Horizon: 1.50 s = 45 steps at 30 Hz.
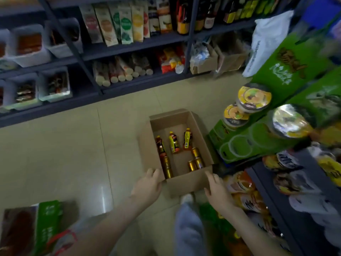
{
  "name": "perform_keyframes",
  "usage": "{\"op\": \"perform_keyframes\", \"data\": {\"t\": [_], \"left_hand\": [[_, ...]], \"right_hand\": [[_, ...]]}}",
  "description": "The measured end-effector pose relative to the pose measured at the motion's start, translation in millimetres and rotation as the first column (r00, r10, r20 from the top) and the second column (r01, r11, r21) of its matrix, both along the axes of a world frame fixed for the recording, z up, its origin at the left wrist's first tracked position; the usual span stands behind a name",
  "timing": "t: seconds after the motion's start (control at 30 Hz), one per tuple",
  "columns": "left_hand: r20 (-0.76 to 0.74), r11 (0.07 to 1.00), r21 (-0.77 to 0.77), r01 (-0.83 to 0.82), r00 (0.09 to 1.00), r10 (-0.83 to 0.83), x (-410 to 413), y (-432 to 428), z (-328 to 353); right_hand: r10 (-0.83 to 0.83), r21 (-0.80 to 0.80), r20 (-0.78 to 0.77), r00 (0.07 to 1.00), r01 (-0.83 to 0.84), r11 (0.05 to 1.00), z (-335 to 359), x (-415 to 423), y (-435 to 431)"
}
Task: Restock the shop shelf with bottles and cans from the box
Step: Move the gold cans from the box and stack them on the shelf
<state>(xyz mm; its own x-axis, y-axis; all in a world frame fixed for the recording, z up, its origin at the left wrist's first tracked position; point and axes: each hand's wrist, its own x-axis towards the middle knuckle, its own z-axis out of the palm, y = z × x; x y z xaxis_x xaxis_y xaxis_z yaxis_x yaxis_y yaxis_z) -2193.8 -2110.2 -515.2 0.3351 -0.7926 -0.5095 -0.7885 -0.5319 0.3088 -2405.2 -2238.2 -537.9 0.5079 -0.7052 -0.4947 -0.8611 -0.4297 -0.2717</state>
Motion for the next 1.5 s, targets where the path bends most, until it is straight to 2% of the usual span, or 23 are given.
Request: {"op": "perform_keyframes", "data": {"t": [0.2, 0.33, 0.47, 0.6, 0.73, 0.87, 0.97, 1.0, 1.07, 1.13, 1.17, 1.27, 1.33, 1.43, 1.5], "left_hand": [[-0.109, 0.974, 0.075, -0.214, 0.969, 0.221, 17.2, -93.9, -133.0], [-0.228, 0.886, 0.211, -0.412, 0.861, 0.455, 9.6, -147.5, -265.5], [-0.234, 0.899, 0.282, -0.335, 0.885, 0.403, 4.3, -187.2, -396.4], [-0.102, 0.902, 0.363, -0.233, 0.952, 0.287, 11.9, -207.4, -504.8], [-0.031, 0.874, 0.420, -0.244, 0.959, 0.283, 20.3, -207.8, -576.5], [0.044, 0.851, 0.424, -0.308, 0.946, 0.321, 21.4, -208.9, -608.8], [0.081, 0.823, 0.495, -0.278, 0.958, 0.275, 17.6, -218.9, -616.8], [0.058, 0.849, 0.480, -0.220, 0.974, 0.220, 13.7, -219.2, -619.6], [0.024, 0.950, 0.303, -0.078, 0.997, 0.074, 6.7, -218.5, -621.5], [0.066, 0.991, 0.110, -0.072, 0.996, 0.065, 5.3, -219.6, -624.3], [0.051, 0.988, 0.104, -0.117, 0.992, 0.112, 8.0, -223.0, -625.1], [-0.068, 0.933, 0.193, -0.303, 0.945, 0.321, 15.1, -233.7, -628.7], [-0.194, 0.885, 0.246, -0.394, 0.875, 0.443, 18.3, -240.2, -628.0], [-0.276, 0.843, 0.262, -0.469, 0.801, 0.531, 26.5, -245.3, -624.0], [-0.326, 0.834, 0.254, -0.490, 0.769, 0.550, 33.0, -245.1, -614.8]], "right_hand": [[0.108, 0.098, -0.124, 0.986, -0.096, 0.991, -129.5, 41.4, -101.1], [0.113, 0.206, -0.172, 0.979, -0.077, 0.976, -252.3, 68.6, -147.9], [0.091, 0.302, -0.191, 0.977, -0.030, 0.953, -382.0, 90.8, -166.2], [0.055, 0.340, -0.223, 0.973, 0.024, 0.940, -486.9, 103.6, -177.2], [0.187, 0.297, -0.353, 0.917, -0.080, 0.951, -554.2, 103.4, -184.6], [0.271, 0.299, -0.491, 0.828, -0.132, 0.945, -584.6, 110.3, -183.6], [0.365, 0.284, -0.433, 0.824, -0.260, 0.923, -595.0, 121.2, -190.9], [0.392, 0.293, -0.386, 0.835, -0.293, 0.910, -598.0, 125.5, -194.4], [0.393, 0.332, -0.285, 0.874, -0.295, 0.896, -602.8, 134.5, -199.0], [0.271, 0.367, -0.201, 0.942, -0.184, 0.912, -606.6, 141.4, -198.4], [0.182, 0.378, -0.169, 0.969, -0.107, 0.920, -607.9, 143.5, -197.2], [-0.036, 0.431, -0.142, 0.989, 0.095, 0.897, -612.7, 146.9, -194.9], [-0.075, 0.454, -0.159, 0.984, 0.140, 0.880, -615.6, 146.3, -195.5], [-0.105, 0.421, -0.146, 0.984, 0.158, 0.893, -613.1, 141.2, -197.5], [-0.196, 0.383, -0.106, 0.975, 0.221, 0.897, -602.7, 137.1, -198.1]]}}
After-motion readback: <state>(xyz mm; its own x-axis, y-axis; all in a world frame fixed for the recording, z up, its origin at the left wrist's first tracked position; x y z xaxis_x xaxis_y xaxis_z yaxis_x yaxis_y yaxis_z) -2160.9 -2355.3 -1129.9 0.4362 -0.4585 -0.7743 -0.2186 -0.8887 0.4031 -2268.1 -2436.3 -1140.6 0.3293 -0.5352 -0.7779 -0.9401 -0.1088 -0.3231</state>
